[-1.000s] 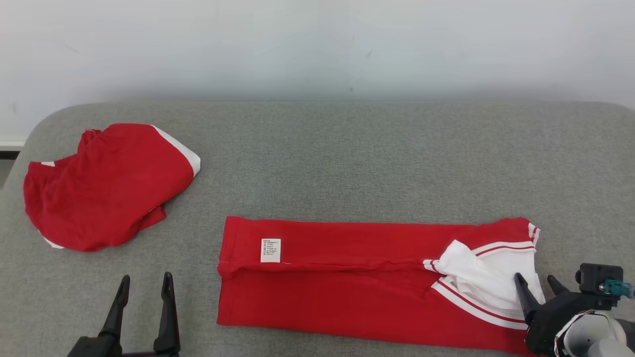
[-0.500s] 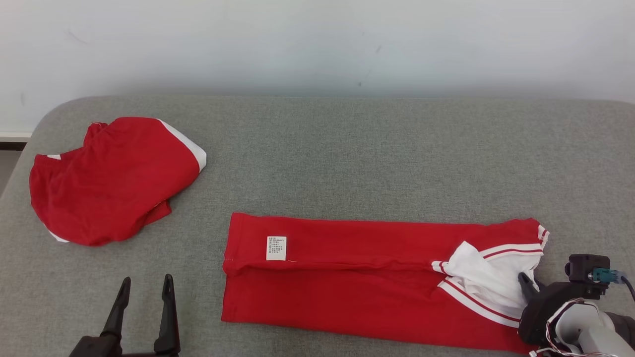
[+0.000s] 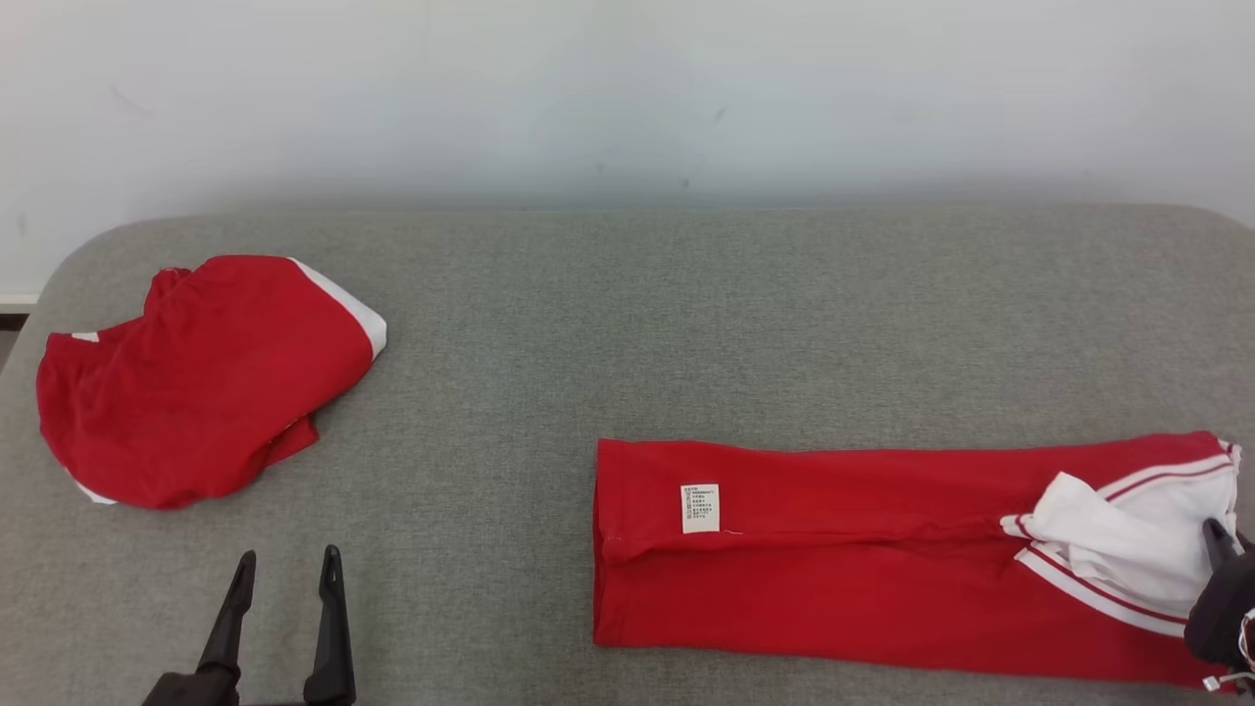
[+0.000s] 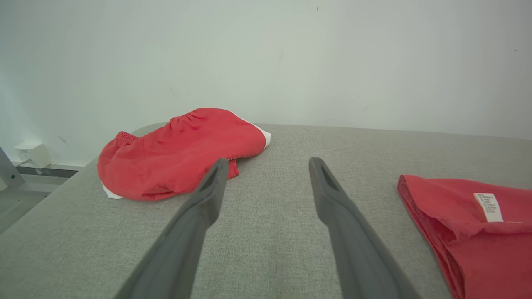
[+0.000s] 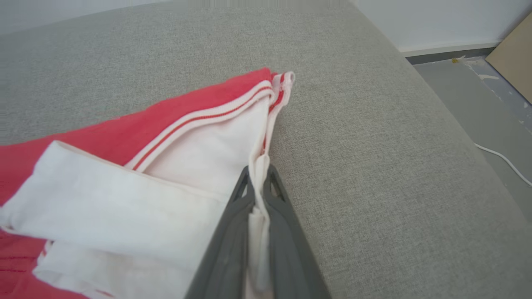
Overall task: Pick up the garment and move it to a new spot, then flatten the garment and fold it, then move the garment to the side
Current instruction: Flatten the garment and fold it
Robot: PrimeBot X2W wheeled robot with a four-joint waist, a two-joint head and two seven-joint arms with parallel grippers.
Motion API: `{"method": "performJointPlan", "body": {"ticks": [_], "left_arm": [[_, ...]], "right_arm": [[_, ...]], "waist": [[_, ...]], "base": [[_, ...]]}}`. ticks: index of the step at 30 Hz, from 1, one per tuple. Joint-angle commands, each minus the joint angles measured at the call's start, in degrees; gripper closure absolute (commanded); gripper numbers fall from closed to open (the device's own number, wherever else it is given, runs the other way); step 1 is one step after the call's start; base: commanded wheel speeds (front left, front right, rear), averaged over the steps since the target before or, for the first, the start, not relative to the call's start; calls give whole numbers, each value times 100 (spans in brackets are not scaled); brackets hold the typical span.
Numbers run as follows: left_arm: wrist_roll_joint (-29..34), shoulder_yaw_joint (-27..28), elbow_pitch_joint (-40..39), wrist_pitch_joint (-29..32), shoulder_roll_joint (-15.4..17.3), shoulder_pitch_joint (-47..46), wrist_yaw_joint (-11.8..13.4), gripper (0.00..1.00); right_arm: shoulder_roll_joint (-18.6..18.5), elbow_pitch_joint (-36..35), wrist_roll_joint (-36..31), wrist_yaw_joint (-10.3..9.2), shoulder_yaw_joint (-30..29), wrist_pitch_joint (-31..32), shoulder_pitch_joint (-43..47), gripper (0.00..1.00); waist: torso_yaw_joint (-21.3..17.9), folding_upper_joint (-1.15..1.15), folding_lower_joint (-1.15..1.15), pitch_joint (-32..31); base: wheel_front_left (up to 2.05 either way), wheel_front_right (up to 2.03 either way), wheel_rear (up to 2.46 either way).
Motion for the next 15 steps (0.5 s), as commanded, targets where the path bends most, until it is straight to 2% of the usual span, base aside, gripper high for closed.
{"method": "performJointPlan", "body": {"ticks": [1, 7, 15], "left_arm": [[11, 15, -17, -18, -8, 117, 25, 0], [-9, 100, 38, -18, -27, 127, 9, 0], [-17, 99, 64, -18, -30, 141, -14, 0]], "right_arm": [[-55, -84, 40, -17, 0, -23, -53, 100], [121, -1059, 147, -16, 255, -58, 125, 100], [532, -2940, 295, -15, 408, 249, 703, 100]], "waist": [[-50, -1, 0, -20], [-235, -1, 0, -49], [-338, -1, 0, -96]], "base": [[0, 0, 0], [0, 0, 0], [0, 0, 0]]}}
